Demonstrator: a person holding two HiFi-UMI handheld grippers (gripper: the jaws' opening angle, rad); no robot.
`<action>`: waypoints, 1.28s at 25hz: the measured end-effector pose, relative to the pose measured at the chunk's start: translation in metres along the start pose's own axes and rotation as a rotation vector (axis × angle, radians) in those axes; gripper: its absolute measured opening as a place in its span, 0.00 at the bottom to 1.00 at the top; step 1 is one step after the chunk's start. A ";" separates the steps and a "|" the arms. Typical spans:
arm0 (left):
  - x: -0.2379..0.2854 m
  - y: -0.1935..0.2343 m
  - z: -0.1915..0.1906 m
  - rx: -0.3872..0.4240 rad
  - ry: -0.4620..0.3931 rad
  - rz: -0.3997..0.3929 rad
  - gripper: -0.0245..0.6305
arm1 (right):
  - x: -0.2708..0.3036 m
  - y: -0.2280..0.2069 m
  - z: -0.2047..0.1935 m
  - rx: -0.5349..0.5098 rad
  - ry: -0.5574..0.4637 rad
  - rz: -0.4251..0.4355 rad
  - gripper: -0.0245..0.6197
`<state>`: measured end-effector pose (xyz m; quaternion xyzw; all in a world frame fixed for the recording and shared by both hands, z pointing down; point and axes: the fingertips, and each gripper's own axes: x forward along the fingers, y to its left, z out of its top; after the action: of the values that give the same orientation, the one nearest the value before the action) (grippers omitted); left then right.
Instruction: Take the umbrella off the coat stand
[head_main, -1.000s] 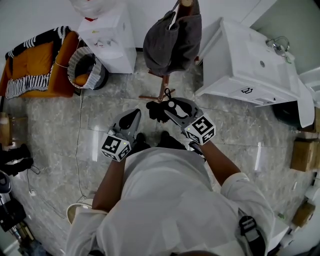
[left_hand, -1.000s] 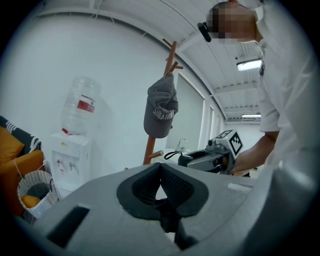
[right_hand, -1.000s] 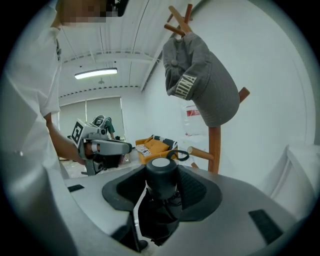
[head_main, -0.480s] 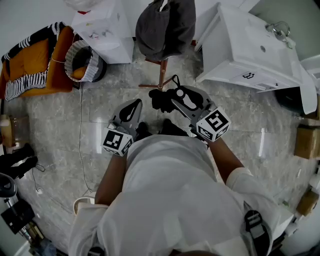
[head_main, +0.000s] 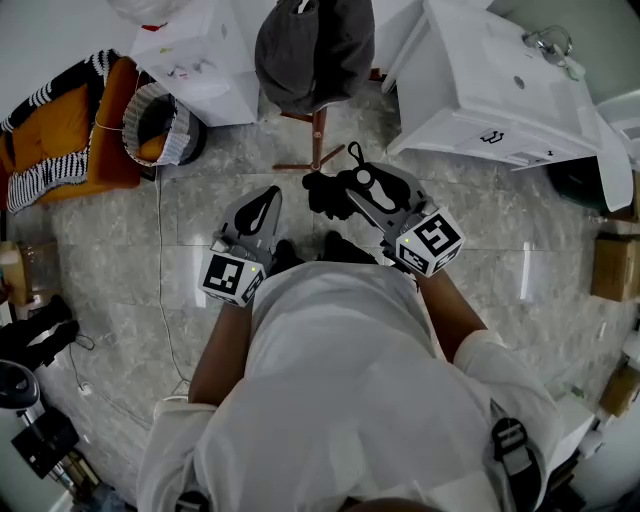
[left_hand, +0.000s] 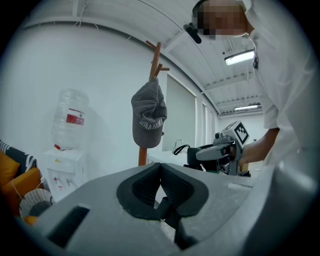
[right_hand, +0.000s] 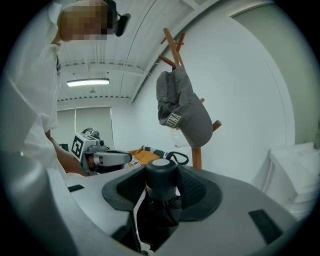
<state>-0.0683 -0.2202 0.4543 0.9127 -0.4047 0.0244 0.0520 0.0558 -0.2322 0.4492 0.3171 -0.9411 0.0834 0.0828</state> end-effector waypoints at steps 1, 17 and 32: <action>0.002 0.000 0.000 -0.005 -0.002 -0.002 0.05 | 0.000 0.000 0.000 0.005 -0.004 0.002 0.35; 0.008 -0.002 -0.001 -0.029 -0.016 -0.038 0.05 | -0.001 -0.007 -0.001 0.006 -0.003 0.020 0.35; 0.006 -0.006 -0.003 -0.047 -0.010 -0.076 0.05 | 0.006 0.004 0.003 -0.001 -0.014 0.057 0.35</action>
<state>-0.0595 -0.2200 0.4574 0.9260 -0.3704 0.0082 0.0722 0.0488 -0.2334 0.4472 0.2906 -0.9503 0.0830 0.0742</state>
